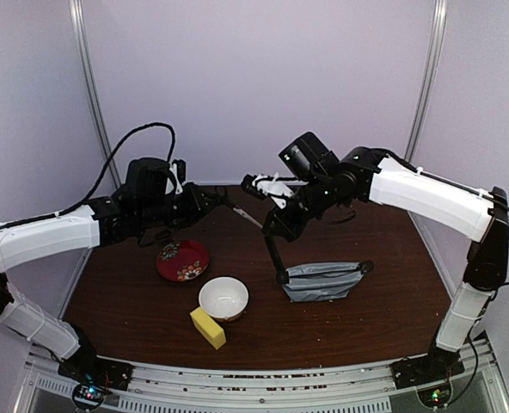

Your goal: Sort the hair-cutting tools

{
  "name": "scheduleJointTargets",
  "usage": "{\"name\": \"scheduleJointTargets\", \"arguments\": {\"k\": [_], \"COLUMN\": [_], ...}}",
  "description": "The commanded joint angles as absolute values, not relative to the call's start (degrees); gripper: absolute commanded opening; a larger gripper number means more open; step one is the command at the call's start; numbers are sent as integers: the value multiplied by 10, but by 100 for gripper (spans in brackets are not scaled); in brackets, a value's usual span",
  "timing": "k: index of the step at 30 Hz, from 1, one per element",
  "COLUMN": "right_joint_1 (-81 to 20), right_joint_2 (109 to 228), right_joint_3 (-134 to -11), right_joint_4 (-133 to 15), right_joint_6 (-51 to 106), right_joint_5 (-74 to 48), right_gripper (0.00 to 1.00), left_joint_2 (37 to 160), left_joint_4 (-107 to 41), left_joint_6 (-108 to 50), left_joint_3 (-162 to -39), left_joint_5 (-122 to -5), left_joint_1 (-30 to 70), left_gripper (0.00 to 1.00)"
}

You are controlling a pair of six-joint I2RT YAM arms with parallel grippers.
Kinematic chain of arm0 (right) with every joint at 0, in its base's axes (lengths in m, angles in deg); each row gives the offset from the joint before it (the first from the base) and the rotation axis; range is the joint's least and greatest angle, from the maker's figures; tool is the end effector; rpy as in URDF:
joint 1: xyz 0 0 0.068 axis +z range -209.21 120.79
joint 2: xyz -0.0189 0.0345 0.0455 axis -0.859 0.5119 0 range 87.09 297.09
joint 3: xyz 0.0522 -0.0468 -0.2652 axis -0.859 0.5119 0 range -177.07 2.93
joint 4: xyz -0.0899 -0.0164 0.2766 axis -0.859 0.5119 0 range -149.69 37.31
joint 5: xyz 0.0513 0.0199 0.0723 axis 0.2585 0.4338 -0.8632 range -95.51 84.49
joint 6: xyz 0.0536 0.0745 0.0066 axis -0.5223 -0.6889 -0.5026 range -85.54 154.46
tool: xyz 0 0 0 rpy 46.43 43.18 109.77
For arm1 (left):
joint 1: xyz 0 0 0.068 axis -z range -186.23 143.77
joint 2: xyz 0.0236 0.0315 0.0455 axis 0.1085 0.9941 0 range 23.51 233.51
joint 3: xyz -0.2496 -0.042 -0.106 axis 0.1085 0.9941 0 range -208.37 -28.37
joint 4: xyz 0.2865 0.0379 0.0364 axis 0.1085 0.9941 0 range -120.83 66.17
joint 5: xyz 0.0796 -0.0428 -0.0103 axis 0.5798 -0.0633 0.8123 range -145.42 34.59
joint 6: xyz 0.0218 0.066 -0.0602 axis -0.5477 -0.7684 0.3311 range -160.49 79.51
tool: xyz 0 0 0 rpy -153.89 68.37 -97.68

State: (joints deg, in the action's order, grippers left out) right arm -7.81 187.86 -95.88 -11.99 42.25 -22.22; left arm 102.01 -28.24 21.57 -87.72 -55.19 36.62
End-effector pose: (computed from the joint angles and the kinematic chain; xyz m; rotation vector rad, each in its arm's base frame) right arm 0.2604 0.3644 0.3082 -1.3562 2.1138 0.6841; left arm 0.2887 -0.2675 0.2818 -0.3617 2.1203 -1.1536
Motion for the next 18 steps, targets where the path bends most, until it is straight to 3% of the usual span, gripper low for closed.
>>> {"name": "scheduleJointTargets", "arguments": {"k": [1,3,9,18], "right_joint_1": [-79,-84,-83,-78], "right_joint_2": [1855,1833,1731,1700], "right_joint_3": [-930,-903,-767,-754], "right_joint_4": [-122,-119,-147,-88], "right_joint_6": [473,510,647,687], "right_joint_5": [-217,-213,-185,-198], "right_gripper": [0,0,0,0], "left_joint_2": [1023,1007,923,943], "left_joint_4": [-278,-237,-122,-24], "left_joint_6": [80,-37,-365,-475], "left_joint_3": [-917,-928,-897,-938], "left_joint_5": [-626,-669,-746,-775], "left_joint_1": [371,377,413,428], "left_gripper": [27,35,34,33]}}
